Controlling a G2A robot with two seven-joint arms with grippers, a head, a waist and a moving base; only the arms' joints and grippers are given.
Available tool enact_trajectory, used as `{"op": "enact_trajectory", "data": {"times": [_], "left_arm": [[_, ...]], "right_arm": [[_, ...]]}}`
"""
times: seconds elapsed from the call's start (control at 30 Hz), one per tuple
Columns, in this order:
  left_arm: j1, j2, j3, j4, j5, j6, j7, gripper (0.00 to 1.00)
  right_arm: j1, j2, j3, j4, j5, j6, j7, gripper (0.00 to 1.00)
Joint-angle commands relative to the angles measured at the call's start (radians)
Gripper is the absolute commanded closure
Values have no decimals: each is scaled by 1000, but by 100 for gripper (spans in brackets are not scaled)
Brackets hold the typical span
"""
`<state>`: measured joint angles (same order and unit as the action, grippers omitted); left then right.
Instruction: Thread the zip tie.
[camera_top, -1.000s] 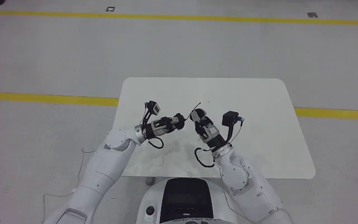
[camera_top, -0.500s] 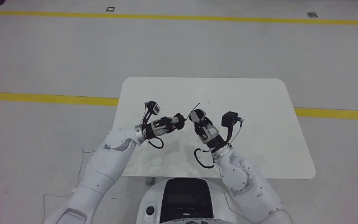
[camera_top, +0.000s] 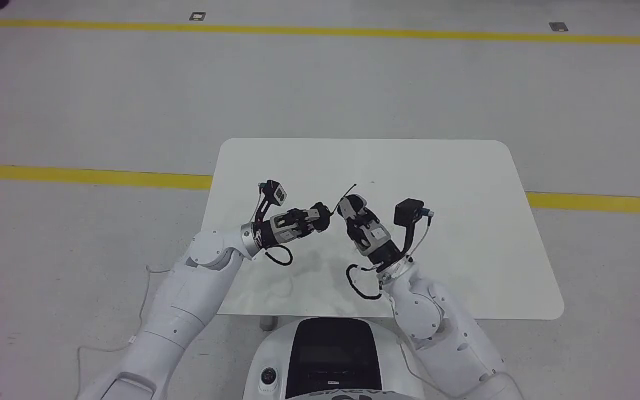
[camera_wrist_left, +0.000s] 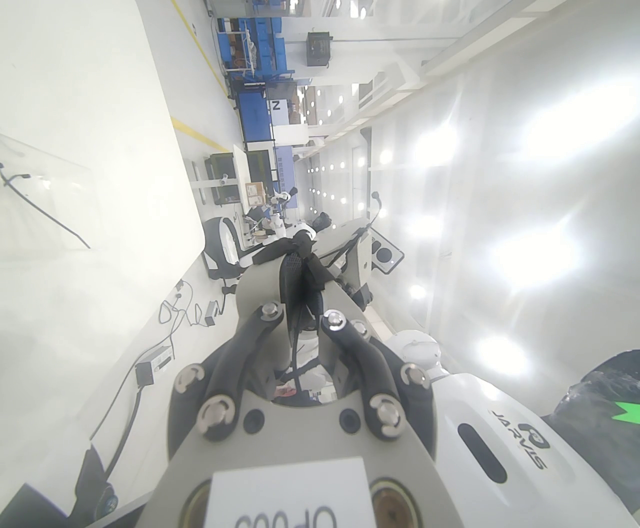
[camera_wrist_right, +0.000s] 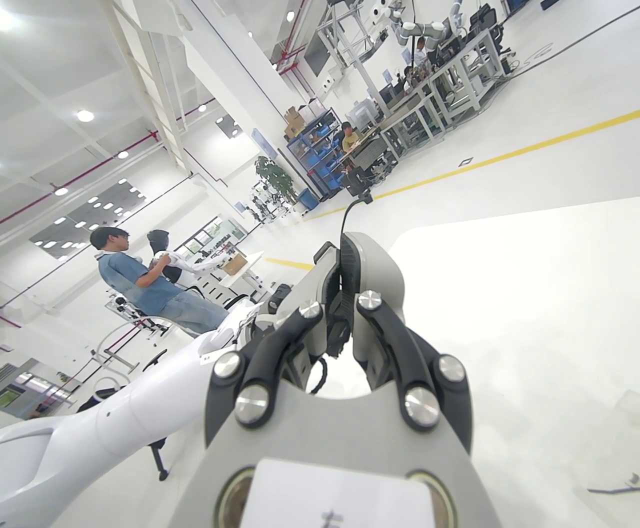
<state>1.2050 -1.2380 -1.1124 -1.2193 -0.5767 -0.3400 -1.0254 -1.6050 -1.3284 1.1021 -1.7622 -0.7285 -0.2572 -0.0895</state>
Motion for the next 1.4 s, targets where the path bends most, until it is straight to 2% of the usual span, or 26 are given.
{"op": "enact_trajectory", "data": {"times": [0.0,1.37], "left_arm": [[0,0,0,0,0,0,0,100],[0,0,0,0,0,0,0,100]], "right_arm": [[0,0,0,0,-1,0,-3,100],[-1,1,-2,2,-20,14,1,100]]}}
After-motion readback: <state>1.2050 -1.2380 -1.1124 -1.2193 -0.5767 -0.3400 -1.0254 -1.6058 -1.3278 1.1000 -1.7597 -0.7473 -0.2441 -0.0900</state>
